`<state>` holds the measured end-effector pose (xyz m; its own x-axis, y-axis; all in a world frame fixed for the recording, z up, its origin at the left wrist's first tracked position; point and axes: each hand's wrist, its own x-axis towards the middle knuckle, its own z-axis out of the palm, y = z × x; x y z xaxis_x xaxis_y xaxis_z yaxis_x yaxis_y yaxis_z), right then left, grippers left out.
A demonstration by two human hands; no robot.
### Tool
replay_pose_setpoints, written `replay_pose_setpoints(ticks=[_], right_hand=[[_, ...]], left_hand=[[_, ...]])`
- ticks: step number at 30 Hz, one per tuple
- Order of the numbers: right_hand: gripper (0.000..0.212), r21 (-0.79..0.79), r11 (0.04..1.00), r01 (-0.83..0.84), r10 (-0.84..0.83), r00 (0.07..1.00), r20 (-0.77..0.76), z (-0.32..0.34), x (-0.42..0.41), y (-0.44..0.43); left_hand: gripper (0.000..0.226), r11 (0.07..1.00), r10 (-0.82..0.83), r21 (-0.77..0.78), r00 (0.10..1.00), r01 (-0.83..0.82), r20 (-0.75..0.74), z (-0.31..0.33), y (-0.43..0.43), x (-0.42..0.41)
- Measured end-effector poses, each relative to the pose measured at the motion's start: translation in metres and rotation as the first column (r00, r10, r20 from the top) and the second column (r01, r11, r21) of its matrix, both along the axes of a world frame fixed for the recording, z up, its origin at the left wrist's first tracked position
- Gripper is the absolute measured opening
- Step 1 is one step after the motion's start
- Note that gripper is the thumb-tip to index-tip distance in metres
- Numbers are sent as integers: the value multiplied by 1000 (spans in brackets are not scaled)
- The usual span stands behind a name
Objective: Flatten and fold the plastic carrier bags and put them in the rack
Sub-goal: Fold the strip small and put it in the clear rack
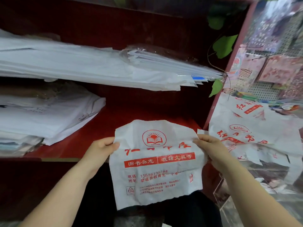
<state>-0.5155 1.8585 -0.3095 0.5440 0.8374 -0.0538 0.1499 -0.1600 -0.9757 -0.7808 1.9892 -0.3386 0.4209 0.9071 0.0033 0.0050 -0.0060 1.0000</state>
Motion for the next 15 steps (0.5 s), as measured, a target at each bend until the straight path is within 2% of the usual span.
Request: replay_pose_setpoints(ticks=[1,3,4,6,7,9,10,14,15], right_hand=[[20,27,1000,-15,16,999,-38,5,1,-4],[28,92,995,-39,47,995,-90,15,4,-10],[33,126,991,-50,64,992,-113,19,7,-13],[40,163,983,-81,102,987,-124,25,10,-18],[41,163,980,-111,129,986,-103,28,10,-21],[35,166,976,-144,159,984,-83,33,11,-25],[32,161,975,-152,165,984,-68,35,11,-27],[27,107,979,-176,178,984,-10,40,11,-30],[27,98,980,-172,174,985,-11,42,10,-31]], left_hand=[[26,999,-44,-16,997,45,63,10,0,-2],[7,987,-152,-21,972,158,179,27,4,-9],[16,974,-221,-5,948,229,230,34,6,-11],[49,946,-322,26,924,324,205,45,12,-14],[49,939,-342,28,924,342,173,51,11,-14],[14,922,-383,6,912,386,144,59,13,-11],[15,931,-362,-2,921,366,141,62,14,-9],[52,959,-282,3,959,282,19,67,16,1],[49,970,-238,44,971,239,-33,68,14,4]])
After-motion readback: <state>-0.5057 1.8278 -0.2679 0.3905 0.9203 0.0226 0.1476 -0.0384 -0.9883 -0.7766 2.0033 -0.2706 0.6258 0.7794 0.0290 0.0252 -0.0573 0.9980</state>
